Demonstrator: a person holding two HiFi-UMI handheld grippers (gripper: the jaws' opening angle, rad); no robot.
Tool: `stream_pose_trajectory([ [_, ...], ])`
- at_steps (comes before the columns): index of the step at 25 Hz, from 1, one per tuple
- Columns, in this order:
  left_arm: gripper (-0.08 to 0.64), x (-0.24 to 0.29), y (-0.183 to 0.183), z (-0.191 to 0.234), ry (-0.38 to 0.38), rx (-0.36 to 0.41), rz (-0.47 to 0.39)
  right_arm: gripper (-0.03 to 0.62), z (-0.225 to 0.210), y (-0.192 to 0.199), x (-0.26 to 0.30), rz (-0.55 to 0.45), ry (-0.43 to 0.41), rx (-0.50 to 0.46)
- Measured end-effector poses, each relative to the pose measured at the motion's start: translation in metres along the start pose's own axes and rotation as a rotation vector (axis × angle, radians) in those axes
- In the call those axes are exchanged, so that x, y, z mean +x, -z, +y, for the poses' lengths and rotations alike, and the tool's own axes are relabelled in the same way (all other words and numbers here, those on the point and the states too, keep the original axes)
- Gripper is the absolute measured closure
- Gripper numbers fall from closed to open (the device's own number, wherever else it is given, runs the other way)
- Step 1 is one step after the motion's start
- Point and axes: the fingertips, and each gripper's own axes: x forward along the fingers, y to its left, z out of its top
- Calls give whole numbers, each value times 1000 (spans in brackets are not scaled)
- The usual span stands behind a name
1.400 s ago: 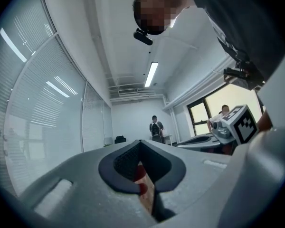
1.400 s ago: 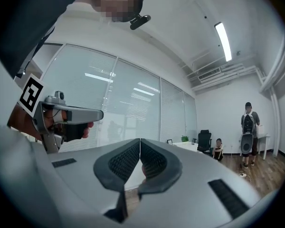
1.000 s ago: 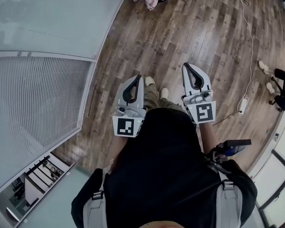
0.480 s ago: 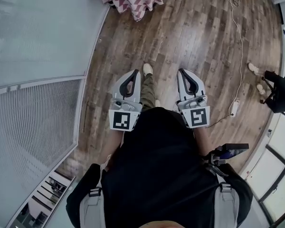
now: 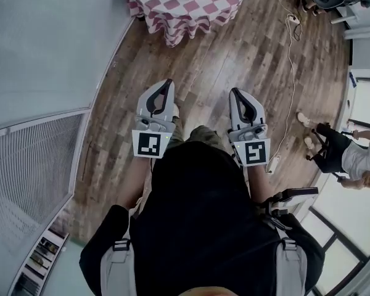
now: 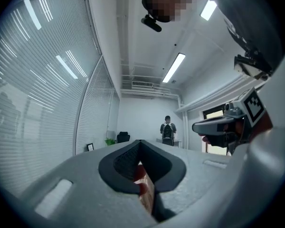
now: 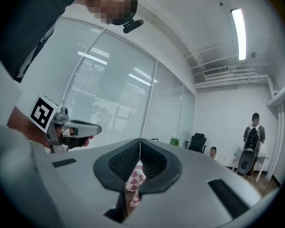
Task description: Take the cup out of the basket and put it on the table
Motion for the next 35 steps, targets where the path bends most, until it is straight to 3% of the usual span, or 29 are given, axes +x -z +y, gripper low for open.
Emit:
stream_pose_trajectory([
  [8,560,28,20,58,-72,-51,61,581,-21,21,61,27,-33,54],
  [14,560,58,36,58,-84,-34,113,581,-46,54,106,60,-68,116],
  [20,560,122,47,66,-112,-7,170,581,-88,73,163,32,-133,169],
  [25,560,233,42,58,-84,-26,179,581,-169,78,208,-7,-138,170],
  [30,560,338,25,16,22,60,180,580,-272,106,236,-21,-74,232],
  [35,560,392,39,-8,39,108,253,580,-354,136,245,-6,-13,265],
])
